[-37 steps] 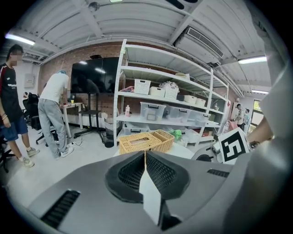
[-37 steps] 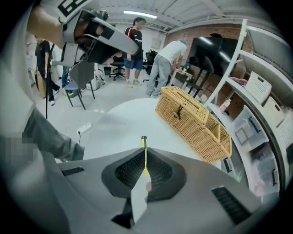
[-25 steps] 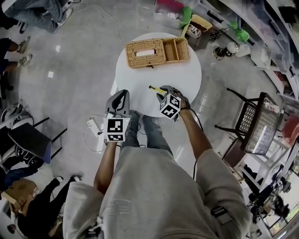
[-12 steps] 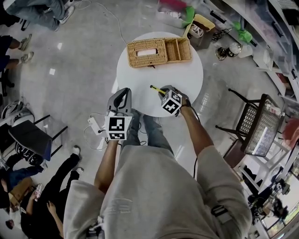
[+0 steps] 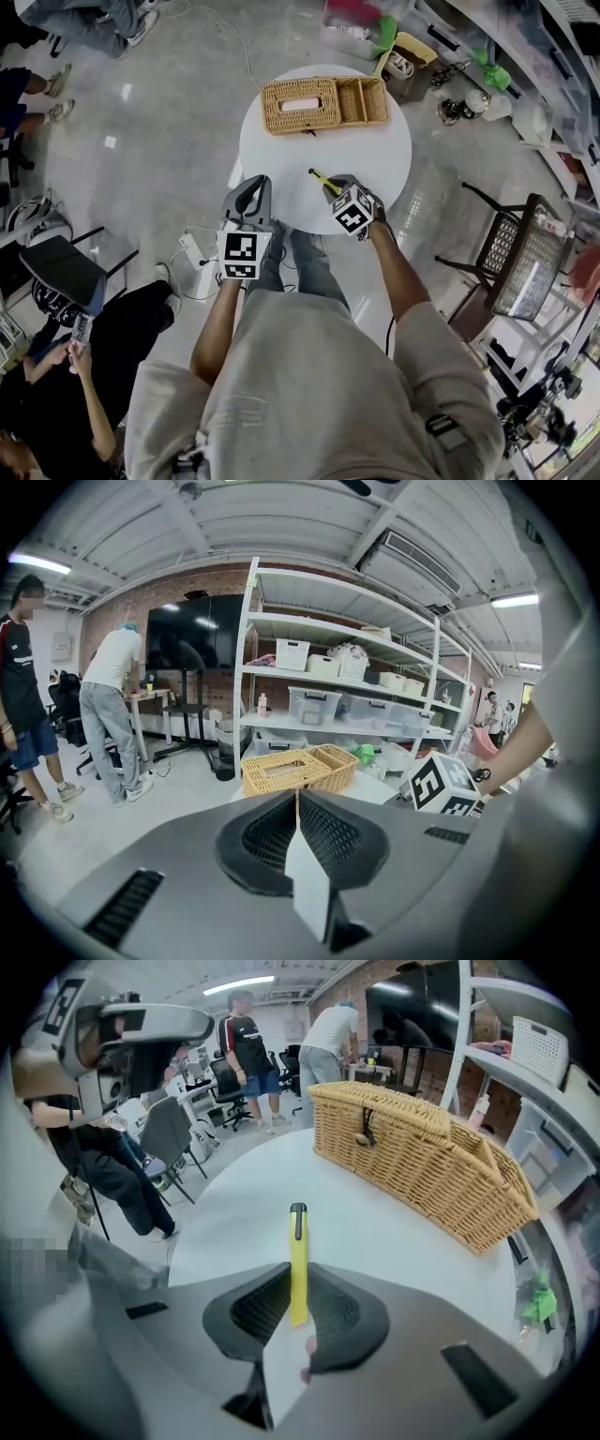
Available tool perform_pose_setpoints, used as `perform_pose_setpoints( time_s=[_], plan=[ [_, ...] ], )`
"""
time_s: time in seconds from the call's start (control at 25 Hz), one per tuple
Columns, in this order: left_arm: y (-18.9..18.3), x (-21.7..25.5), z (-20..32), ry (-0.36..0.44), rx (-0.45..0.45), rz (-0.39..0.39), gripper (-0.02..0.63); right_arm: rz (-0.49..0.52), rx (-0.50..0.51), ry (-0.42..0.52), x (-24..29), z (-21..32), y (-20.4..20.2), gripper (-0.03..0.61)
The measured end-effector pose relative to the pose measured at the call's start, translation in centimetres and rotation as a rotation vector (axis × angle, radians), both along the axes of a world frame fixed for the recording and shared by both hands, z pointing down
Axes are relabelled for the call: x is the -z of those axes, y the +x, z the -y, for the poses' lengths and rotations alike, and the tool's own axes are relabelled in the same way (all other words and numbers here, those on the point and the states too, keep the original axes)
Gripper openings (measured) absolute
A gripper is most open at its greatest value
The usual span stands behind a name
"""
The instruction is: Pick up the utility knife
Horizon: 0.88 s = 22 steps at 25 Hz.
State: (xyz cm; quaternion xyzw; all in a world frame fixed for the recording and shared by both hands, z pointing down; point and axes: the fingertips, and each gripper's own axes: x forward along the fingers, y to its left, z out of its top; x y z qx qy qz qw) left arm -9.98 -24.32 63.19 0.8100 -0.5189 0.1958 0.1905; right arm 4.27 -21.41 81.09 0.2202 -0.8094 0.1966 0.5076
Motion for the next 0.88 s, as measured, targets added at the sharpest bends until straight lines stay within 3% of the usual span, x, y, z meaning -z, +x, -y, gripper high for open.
perform_pose_setpoints(
  time_s=[0.68,0.88],
  plan=[
    [0.3,1.3,0.7,0.027,-0.016,0.000,0.028,0.355,-0.609,0.149,8.6,1.3,2.8,0.071],
    [0.1,2.6,1.2,0.044,-0.001,-0.016,0.028,0.420,-0.675,0.215,12.0,2.0,3.5,0.071]
  ],
)
